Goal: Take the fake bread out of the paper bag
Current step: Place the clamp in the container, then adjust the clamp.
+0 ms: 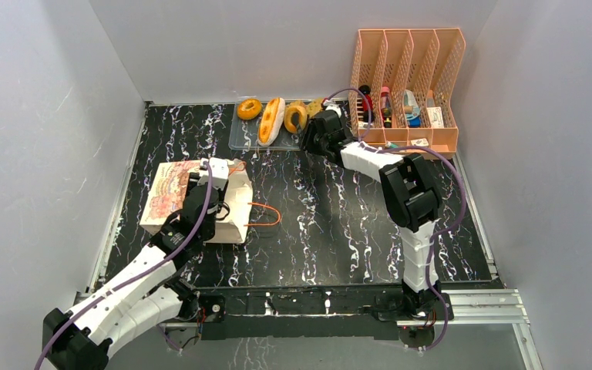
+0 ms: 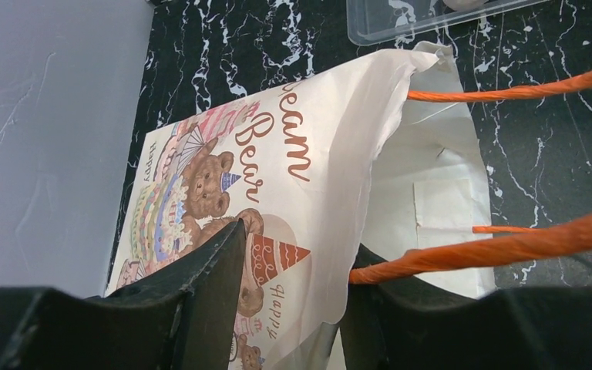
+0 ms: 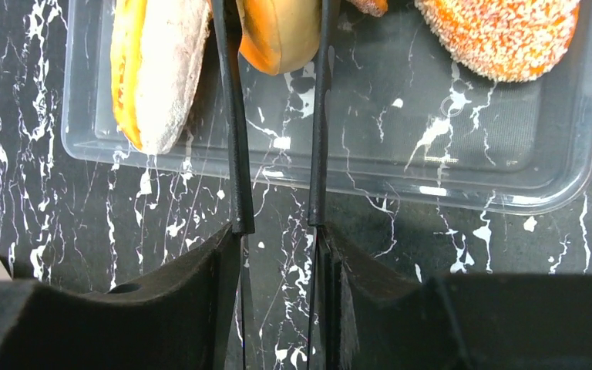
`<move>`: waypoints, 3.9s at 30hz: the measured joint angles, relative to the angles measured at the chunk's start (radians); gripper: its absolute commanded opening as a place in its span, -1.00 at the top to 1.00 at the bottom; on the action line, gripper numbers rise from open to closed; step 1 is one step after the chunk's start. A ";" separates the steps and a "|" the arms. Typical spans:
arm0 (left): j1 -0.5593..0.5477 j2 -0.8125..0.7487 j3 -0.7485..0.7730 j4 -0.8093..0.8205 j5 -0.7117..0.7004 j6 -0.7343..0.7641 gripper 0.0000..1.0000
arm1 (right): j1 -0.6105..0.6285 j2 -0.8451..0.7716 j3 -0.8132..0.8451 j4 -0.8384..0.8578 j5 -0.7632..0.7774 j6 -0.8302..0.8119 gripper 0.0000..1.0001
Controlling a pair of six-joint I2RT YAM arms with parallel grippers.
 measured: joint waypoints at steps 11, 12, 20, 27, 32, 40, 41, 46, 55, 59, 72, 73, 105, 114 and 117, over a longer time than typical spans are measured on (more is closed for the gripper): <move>0.000 0.009 0.035 -0.010 0.001 -0.012 0.11 | -0.003 -0.035 -0.071 0.010 -0.020 0.008 0.20; 0.000 0.008 0.036 -0.010 0.001 -0.012 0.11 | -0.003 -0.041 -0.080 0.012 -0.021 0.008 0.20; 0.000 0.008 0.037 -0.014 0.001 -0.012 0.10 | -0.006 -0.076 -0.130 0.040 -0.021 0.010 0.21; 0.000 0.010 0.037 -0.014 0.001 -0.011 0.10 | -0.006 -0.114 -0.210 0.079 -0.026 0.029 0.28; 0.000 0.008 0.037 -0.015 -0.001 -0.012 0.05 | -0.006 -0.111 -0.211 0.082 -0.026 0.029 0.28; 0.000 0.007 0.058 -0.027 -0.002 -0.016 -0.33 | -0.005 0.042 -0.097 0.078 -0.028 0.006 0.92; 0.000 0.009 0.066 -0.031 -0.003 -0.018 -0.34 | -0.005 0.056 -0.094 0.076 -0.026 0.000 1.00; 0.000 0.012 0.116 -0.055 -0.003 -0.026 -0.96 | 0.000 0.064 -0.103 0.082 -0.016 -0.011 1.00; 0.000 -0.023 0.207 -0.076 0.006 -0.052 -0.96 | 0.037 -0.072 -0.254 0.057 0.054 -0.039 1.00; 0.000 -0.030 0.238 -0.076 0.011 -0.048 -0.96 | 0.066 -0.129 -0.300 0.054 0.081 -0.051 1.00; 0.000 -0.030 0.362 -0.090 0.163 -0.047 -0.96 | 0.274 -0.489 -0.522 0.110 0.203 -0.175 1.00; 0.000 -0.027 0.369 -0.091 0.182 -0.051 -0.96 | 0.299 -0.515 -0.525 0.112 0.214 -0.188 1.00; 0.000 0.325 0.635 -0.365 0.390 -0.496 -0.92 | 0.728 -0.571 -0.356 0.031 0.785 -0.409 1.00; 0.000 0.304 0.566 -0.349 0.393 -0.545 0.59 | 0.728 -0.531 -0.290 0.035 0.827 -0.423 1.00; -0.002 0.305 0.556 -0.312 0.404 -0.574 1.00 | 0.729 -0.519 -0.276 0.037 0.828 -0.426 1.00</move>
